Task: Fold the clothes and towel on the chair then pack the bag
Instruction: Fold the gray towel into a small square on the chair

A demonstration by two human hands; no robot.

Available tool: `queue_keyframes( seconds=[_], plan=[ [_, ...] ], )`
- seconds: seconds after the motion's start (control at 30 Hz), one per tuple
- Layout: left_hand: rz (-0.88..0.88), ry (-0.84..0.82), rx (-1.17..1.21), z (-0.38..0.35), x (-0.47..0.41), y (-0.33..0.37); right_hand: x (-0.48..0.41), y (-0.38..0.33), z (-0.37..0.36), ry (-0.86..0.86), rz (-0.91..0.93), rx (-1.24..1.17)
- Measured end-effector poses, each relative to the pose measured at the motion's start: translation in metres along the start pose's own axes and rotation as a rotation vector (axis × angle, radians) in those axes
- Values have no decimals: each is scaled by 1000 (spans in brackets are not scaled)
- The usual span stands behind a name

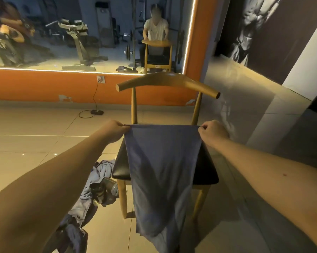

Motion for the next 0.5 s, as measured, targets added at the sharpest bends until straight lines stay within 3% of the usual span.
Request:
queue_keyframes(
  seconds=[0.07, 0.23, 0.5],
  plan=[
    [58, 10, 72, -9, -26, 1, -24, -1, -11, -9, -79, -42],
    [209, 65, 420, -40, -80, -5, -73, 25, -59, 96, -417, -481],
    [252, 194, 431, -81, -191, -53, -169, 61, -150, 162, -395, -491]
  ],
)
Point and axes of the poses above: each hand's wrist, its own x-axis away from the middle knuckle, its own z-axis out of the back of the hand, y = z × x, the point moved 10 cm from there along -x, towards the middle knuckle, and after that the axes turned 1 degree about -x, right-handed, at the moved point
